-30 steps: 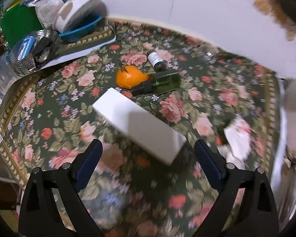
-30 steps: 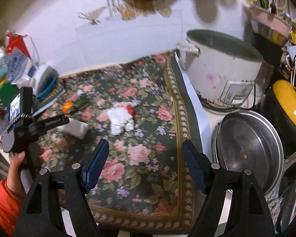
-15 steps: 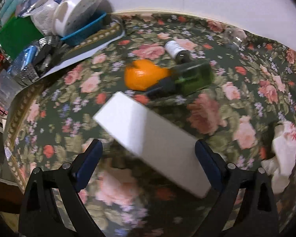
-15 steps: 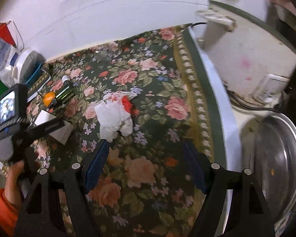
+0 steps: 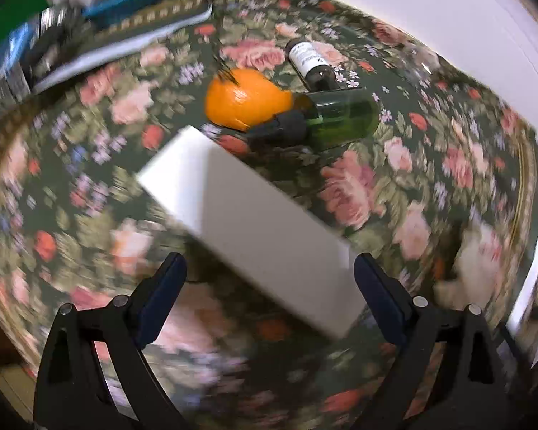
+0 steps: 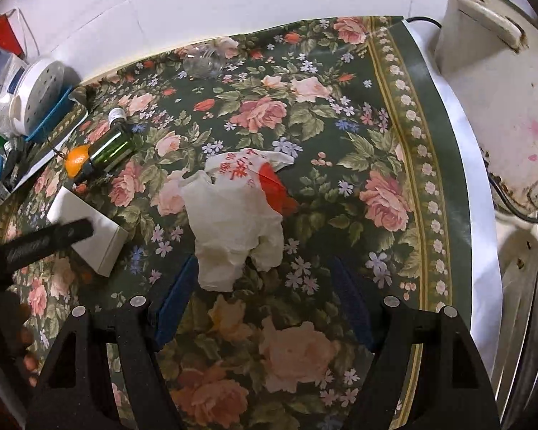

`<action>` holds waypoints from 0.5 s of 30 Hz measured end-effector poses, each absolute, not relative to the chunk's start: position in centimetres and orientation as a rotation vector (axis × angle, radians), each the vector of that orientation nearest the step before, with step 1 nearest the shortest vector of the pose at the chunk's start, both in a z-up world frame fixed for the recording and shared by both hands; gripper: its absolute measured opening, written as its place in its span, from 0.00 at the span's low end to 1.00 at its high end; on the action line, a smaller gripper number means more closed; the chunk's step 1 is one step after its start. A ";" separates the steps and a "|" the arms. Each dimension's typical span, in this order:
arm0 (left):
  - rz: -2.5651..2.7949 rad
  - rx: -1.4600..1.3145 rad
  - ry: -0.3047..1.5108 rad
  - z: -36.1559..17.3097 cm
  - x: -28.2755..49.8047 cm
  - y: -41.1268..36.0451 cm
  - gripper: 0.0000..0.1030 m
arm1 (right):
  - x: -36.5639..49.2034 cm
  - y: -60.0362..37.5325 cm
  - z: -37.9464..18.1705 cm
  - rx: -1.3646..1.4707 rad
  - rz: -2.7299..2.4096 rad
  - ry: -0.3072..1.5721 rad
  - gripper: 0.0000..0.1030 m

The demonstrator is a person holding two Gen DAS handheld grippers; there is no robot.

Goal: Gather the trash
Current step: 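Grasp the white rectangular box with the left gripper while the right grasps the white bag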

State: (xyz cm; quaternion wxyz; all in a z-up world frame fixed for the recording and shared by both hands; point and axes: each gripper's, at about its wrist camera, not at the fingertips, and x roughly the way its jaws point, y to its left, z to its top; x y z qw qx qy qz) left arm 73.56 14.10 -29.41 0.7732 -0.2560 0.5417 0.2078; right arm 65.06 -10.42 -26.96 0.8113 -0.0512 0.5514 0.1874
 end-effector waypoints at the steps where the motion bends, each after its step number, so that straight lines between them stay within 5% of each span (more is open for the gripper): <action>1: 0.459 -0.611 1.172 -29.7 74.0 14.1 0.93 | 65.0 -10.8 -26.9 -0.103 0.399 1.181 0.71; 15: 0.554 -0.391 1.153 -30.9 71.8 14.8 0.92 | 64.8 -10.6 -27.4 -0.103 0.454 1.196 0.71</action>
